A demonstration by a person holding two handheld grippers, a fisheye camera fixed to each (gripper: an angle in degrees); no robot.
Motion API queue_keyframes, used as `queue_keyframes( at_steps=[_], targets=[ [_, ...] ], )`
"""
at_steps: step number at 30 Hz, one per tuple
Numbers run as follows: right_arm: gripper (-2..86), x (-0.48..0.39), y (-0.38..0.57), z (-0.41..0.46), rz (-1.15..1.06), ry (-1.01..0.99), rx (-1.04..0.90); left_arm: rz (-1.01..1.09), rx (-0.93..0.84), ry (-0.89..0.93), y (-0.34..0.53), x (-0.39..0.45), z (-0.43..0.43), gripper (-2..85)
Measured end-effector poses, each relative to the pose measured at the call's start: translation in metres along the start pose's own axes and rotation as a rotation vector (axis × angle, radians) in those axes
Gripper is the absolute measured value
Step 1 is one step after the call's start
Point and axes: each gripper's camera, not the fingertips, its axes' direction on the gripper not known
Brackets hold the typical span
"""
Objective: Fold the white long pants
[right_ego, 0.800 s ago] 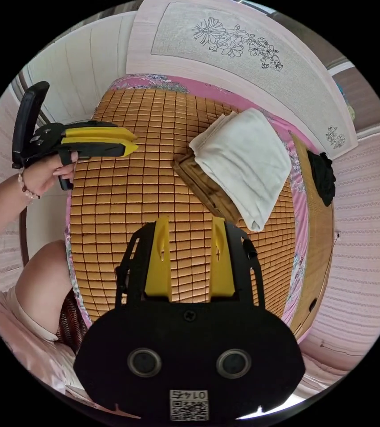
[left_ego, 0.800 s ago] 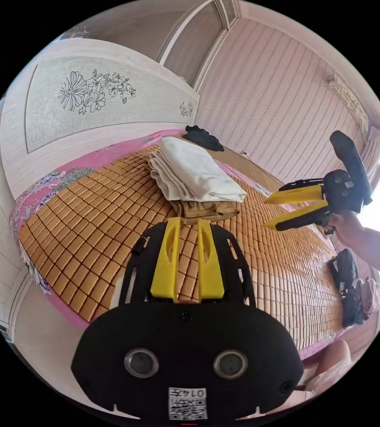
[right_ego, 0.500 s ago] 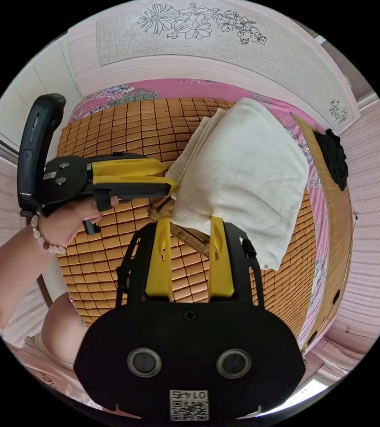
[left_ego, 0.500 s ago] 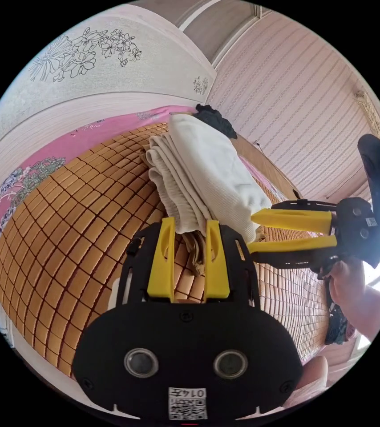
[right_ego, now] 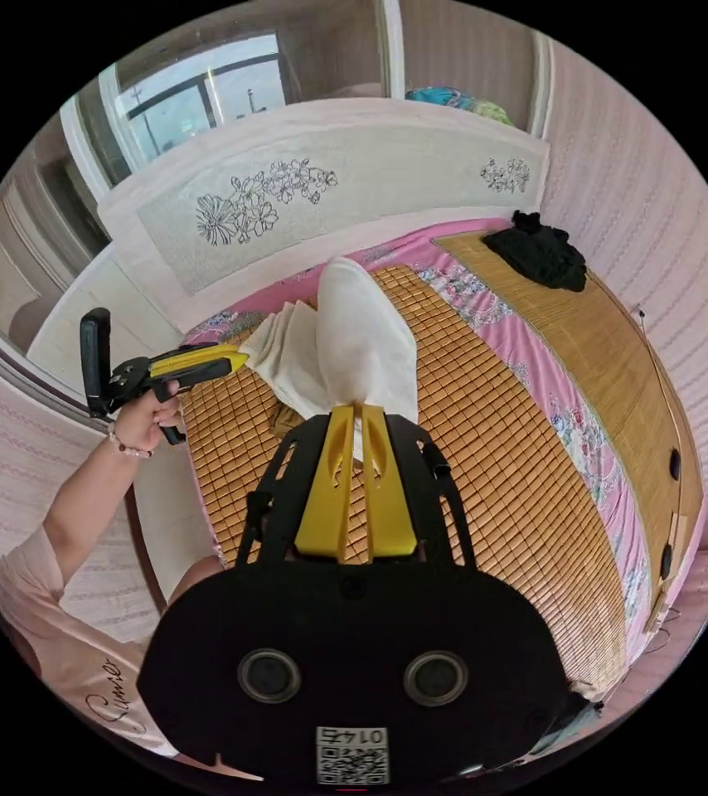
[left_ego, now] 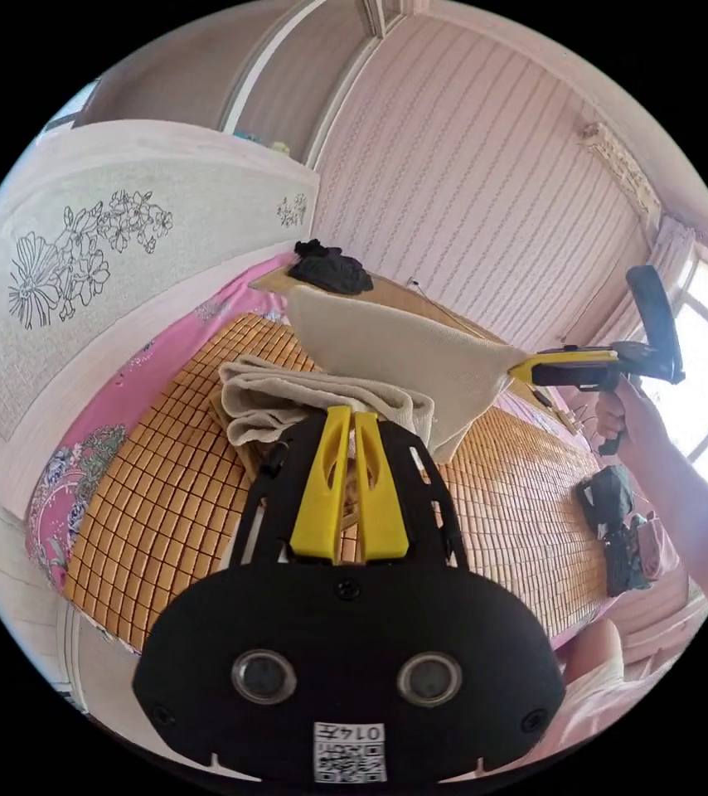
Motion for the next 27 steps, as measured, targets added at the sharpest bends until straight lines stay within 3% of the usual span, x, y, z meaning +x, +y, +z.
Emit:
queue_keyframes(
  at_steps=[5,9,10,12,17,20,24,27],
  targets=[
    [0.6,0.015,0.173,-0.096,0.039,-0.052,0.078,0.125,0.060,0.143,0.124,0.047,-0.130,-1.0],
    [0.9,0.026,0.357,-0.069,0.277,-0.052,-0.150,-0.146,-0.193,0.220,0.296,0.051,-0.144,-1.0],
    [1.0,0.028,0.380,-0.059,0.322,-0.074,-0.188,-0.256,-0.319,0.178,0.342,0.047,-0.130,-0.9],
    [1.2,0.020,0.449,-0.039,0.424,-0.203,-0.229,-0.319,-0.371,0.103,0.388,0.050,-0.124,-0.8],
    [3.2,-0.038,0.461,-0.064,0.208,-0.271,-0.023,-0.298,-0.296,0.020,0.393,0.068,-0.146,-0.1],
    [10.1,-0.089,0.425,-0.055,-0.017,-0.275,-0.089,-0.321,-0.267,-0.001,0.383,0.062,-0.160,0.0],
    [11.8,-0.168,0.381,-0.035,-0.295,-0.271,-0.140,-0.369,-0.182,-0.017,0.366,0.041,-0.179,3.7],
    [13.2,-0.207,0.364,-0.012,-0.354,-0.311,-0.217,-0.428,-0.177,-0.040,0.353,0.024,-0.165,6.0]
  ],
)
